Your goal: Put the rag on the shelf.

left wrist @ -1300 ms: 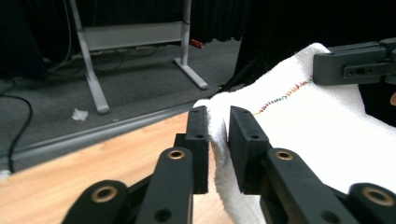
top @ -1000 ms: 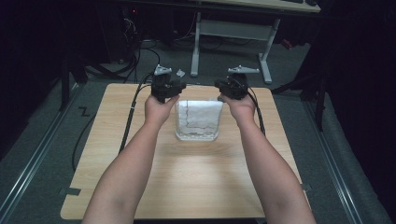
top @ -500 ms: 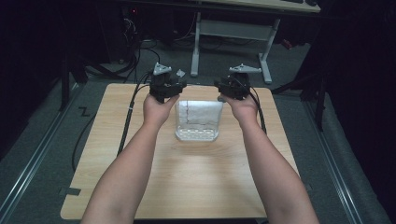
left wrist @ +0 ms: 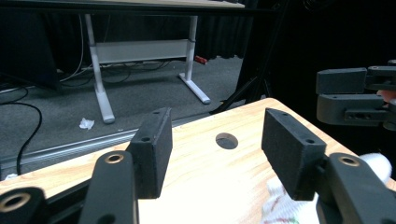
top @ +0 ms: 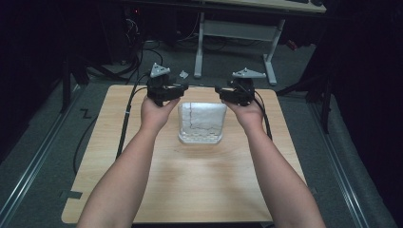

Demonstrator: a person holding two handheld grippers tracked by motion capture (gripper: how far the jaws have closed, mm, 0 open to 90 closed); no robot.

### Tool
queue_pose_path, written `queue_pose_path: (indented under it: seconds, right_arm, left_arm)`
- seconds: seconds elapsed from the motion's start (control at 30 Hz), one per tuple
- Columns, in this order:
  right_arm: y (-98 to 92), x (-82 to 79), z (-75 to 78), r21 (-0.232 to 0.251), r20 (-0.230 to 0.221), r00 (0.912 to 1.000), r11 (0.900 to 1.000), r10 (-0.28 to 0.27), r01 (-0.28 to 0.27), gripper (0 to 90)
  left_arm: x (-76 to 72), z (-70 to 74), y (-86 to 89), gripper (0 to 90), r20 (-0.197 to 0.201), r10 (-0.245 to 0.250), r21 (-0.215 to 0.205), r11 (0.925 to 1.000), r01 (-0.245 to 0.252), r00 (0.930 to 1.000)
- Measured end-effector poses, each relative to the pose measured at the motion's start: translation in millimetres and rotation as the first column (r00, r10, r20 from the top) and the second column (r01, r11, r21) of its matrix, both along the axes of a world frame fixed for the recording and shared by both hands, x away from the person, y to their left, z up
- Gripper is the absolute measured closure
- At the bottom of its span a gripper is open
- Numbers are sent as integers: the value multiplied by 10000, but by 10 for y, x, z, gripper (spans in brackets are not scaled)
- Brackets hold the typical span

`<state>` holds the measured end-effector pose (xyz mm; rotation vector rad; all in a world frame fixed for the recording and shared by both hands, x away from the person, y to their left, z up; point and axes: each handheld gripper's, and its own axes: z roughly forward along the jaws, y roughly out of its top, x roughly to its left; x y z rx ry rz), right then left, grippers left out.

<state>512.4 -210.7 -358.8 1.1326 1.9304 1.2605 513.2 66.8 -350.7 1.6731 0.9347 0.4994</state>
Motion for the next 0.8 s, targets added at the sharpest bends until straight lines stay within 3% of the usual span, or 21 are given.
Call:
queue_pose_path:
  seconds: [0.17,0.27,0.37,0.5,0.67,0.8]
  right_arm:
    - [-83,-125,-48,107,79,10000,9999,-46,46,398]
    - [-148,-224,-70,258,63,10000,9997,8,-10,394]
    - [-226,-355,-104,338,265,9996,9994,-87,78,394]
    - [-334,-535,-161,289,271,9996,9995,-118,110,390]
    - [-464,-835,-218,10,560,9983,9999,-153,153,387]
    - [-549,-1097,-304,-112,694,9976,9999,-84,92,399]
  left_arm:
    - [-132,-35,46,414,147,-80,29,10000,80,9999]
    - [-223,-70,88,406,23,-262,37,9997,261,9997]
    - [-378,-133,159,402,155,-313,-8,9995,313,9994]
    - [-629,-231,314,400,388,-275,14,9996,274,9989]
    - [-952,-373,589,399,350,-278,-187,9994,285,9990]
    - [-1195,-578,801,398,105,-311,-96,9995,312,9995]
